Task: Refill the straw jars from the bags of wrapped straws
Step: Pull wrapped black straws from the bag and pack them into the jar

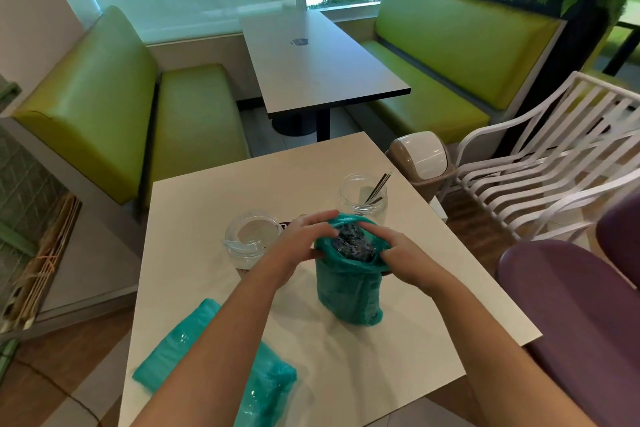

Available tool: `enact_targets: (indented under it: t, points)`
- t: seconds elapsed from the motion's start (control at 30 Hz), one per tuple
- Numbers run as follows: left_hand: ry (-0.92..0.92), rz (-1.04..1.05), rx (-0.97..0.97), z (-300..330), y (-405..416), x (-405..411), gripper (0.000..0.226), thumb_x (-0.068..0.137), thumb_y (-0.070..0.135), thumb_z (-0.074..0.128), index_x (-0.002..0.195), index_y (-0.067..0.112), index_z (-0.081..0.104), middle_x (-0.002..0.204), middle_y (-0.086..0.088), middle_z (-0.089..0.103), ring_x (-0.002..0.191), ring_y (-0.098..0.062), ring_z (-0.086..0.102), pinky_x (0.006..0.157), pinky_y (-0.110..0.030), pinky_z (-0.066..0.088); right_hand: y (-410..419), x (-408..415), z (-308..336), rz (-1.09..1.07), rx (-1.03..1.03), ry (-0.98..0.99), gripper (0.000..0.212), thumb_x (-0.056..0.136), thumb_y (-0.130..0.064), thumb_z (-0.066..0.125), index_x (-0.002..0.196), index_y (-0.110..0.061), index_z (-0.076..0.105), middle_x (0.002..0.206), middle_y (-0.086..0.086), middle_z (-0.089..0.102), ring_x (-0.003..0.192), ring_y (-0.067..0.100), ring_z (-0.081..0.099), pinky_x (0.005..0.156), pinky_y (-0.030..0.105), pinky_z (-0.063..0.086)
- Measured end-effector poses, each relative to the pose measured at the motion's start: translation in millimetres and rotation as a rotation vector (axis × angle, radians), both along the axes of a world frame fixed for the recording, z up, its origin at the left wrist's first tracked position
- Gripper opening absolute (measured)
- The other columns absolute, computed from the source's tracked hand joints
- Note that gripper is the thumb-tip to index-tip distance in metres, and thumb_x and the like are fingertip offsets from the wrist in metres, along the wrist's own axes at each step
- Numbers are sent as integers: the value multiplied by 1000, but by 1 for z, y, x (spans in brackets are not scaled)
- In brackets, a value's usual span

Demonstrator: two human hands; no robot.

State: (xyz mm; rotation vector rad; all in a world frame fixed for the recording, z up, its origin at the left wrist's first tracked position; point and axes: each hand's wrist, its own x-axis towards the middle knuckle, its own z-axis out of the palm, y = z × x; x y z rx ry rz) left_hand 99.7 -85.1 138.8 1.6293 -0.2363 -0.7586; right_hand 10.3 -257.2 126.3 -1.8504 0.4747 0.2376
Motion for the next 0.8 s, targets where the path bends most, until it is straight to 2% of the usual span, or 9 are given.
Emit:
enact_targets:
  t: [0.07,0.17,0.23,0.37,0.47,0.57,0.67,0.73,0.8]
  points:
    - [-73,109,33,-6,-6,-2,26,91,20,66,117,24,66,114,-3,65,99,-14,64,71,-25,57,3,2,0,-10,29,-18,77,85,18,28,139,-33,47,128,1,47,112,21,51,73,23,56]
    - [-113,275,36,-15,-10,-2,15,93,23,64,108,26,64,113,-3,65,98,-18,65,78,-39,59,3,2,-3,-71,58,-46,63,90,10,33,130,-31,57,135,5,45,120,26,51,73,23,57]
    - [-79,317,13,-17,-11,-2,14,95,21,62,108,26,62,110,-3,64,97,-19,65,79,-42,58,2,1,-4,-113,91,-73,50,93,2,39,120,-32,63,132,4,48,116,26,54,70,23,58]
    - [-54,312,42,-22,-13,1,22,96,26,60,117,22,63,110,-1,65,93,-16,64,63,-29,56,2,1,-9,-235,118,-142,15,98,-24,50,108,-23,62,122,2,56,108,22,57,61,24,55]
    - [-51,267,106,-25,-15,2,22,96,29,60,111,14,68,98,-6,69,81,-16,64,55,-24,52,0,5,-15,-281,65,-196,21,92,-39,61,108,-27,55,109,4,59,99,22,63,59,25,57]
    - [-59,260,145,-26,-17,5,21,97,29,60,103,12,68,85,-4,67,71,-14,61,50,-21,50,1,11,-17,-314,30,-223,20,87,-38,68,104,-28,63,100,4,65,92,19,66,66,30,59]
    - [57,285,103,-30,-19,7,19,98,27,59,105,12,66,80,-1,63,67,-11,59,49,-21,48,3,17,-20,-364,25,-235,15,86,-32,71,90,-18,73,92,3,72,90,19,68,75,37,58]
    - [148,311,55,-33,-19,8,19,98,25,58,110,12,65,84,-1,63,68,-11,58,49,-21,47,5,20,-20,-381,45,-209,18,87,-31,70,84,-14,72,85,2,72,83,18,68,71,35,56]
    - [180,363,33,-37,-20,7,15,98,23,59,111,17,62,94,-3,61,72,-11,57,49,-22,47,6,22,-22,-392,43,-162,19,88,-30,69,80,-13,70,80,2,70,75,15,65,59,27,51]
